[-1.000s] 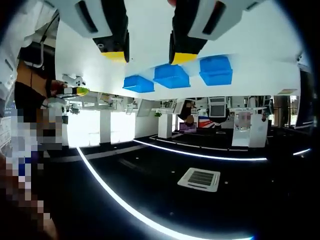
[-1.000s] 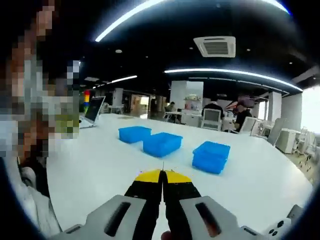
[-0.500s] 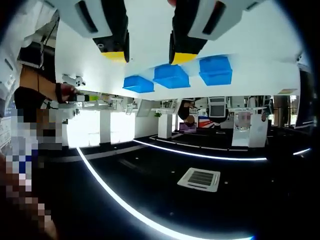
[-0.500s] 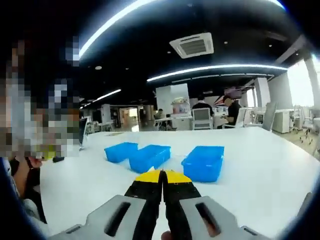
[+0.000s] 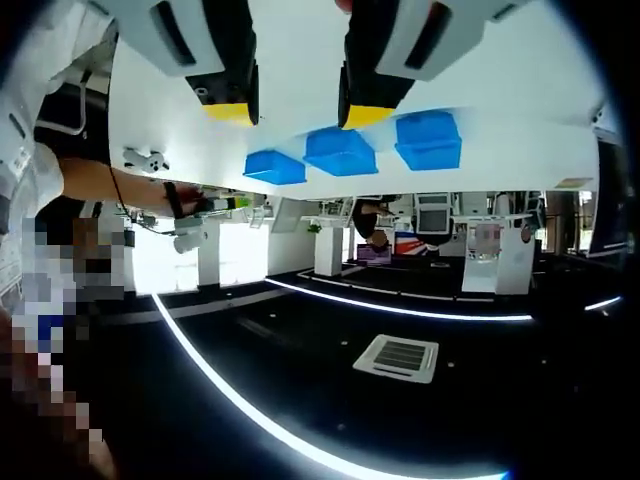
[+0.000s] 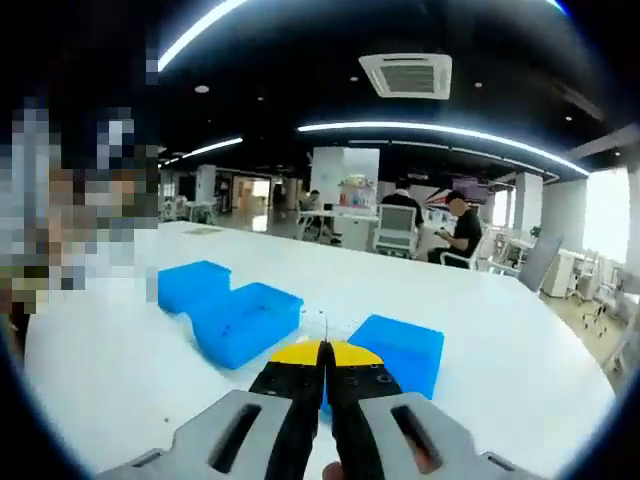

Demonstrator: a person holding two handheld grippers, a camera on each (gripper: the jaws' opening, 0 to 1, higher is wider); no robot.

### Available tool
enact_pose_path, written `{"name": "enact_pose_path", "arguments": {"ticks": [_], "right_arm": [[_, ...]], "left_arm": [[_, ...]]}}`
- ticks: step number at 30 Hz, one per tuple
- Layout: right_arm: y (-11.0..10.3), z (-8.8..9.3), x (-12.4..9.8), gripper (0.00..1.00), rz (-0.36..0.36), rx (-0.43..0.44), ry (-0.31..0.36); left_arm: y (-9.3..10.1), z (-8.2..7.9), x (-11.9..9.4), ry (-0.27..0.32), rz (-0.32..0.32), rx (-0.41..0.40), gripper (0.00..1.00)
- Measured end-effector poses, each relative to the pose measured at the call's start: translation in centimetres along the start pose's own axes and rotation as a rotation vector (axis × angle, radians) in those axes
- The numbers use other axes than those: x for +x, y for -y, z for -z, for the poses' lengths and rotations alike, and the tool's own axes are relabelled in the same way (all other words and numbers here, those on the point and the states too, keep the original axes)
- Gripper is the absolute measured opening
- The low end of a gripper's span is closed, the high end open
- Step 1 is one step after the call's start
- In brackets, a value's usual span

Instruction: Pick up the resistors one by one and place each resistor into its matching bin, sorting the parts by color and model until every resistor is separated into the correct bin for its type

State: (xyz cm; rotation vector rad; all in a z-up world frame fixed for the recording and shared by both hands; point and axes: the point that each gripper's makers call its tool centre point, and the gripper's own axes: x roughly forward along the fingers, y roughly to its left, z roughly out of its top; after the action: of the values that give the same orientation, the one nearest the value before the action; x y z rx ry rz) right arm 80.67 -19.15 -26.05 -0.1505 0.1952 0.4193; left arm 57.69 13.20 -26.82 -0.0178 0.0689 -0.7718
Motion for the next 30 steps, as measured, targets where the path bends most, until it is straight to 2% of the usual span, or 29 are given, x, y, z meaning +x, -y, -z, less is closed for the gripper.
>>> {"name": "enact_pose_path", "arguments": {"ticks": [2, 5, 7, 12, 13, 14, 15, 16, 17, 20, 28, 30], "right_arm": [[0.7, 0.4, 1.3, 0.03, 0.012, -0.002, -0.022], [2.0, 1.1, 3.1, 0.04, 0.038, 0.05, -0.049], [3.5, 1.7, 3.8, 0.04, 0.097, 0.049, -0.075], [4.9, 2.8, 4.7, 0.04, 0.138, 0.08, -0.102], [5.0, 2.7, 4.7, 0.08, 0.143, 0.093, -0.098], [5.1, 2.7, 4.7, 0.2, 0.149, 0.125, -0.096], [4.9, 2.5, 4.7, 0.43, 0.138, 0.14, -0.081], [4.4, 2.5, 4.7, 0.58, 0.121, 0.138, -0.082], [4.1, 2.5, 4.6, 0.65, 0.115, 0.121, -0.087], [4.0, 2.3, 3.9, 0.57, 0.125, 0.069, -0.095], [3.5, 1.2, 2.1, 0.49, 0.105, 0.069, -0.053], [2.8, 0.9, 0.9, 0.49, 0.089, 0.087, -0.033]], "left_arm": [[0.0, -0.1, -0.1, 0.001, 0.0, 0.002, 0.34], [-0.3, -0.5, -0.4, 0.009, -0.007, 0.003, 0.34], [-0.4, -0.6, -0.5, 0.013, -0.011, 0.002, 0.34], [-0.3, -0.6, -0.4, 0.013, -0.01, 0.004, 0.34], [-0.3, -0.6, -0.4, 0.013, -0.009, 0.003, 0.34], [-0.3, -0.5, -0.4, 0.013, -0.009, 0.004, 0.34], [-0.3, -0.5, -0.4, 0.013, -0.009, 0.005, 0.34], [-0.3, -0.5, -0.4, 0.014, -0.01, 0.004, 0.34], [-0.4, -0.6, -0.4, 0.015, -0.01, 0.002, 0.34], [-0.4, -0.5, -0.3, 0.012, -0.01, 0.001, 0.34], [-0.1, -0.5, -0.3, 0.013, -0.005, 0.004, 0.34], [-0.1, -0.6, -0.4, 0.014, -0.006, 0.004, 0.34]]}}
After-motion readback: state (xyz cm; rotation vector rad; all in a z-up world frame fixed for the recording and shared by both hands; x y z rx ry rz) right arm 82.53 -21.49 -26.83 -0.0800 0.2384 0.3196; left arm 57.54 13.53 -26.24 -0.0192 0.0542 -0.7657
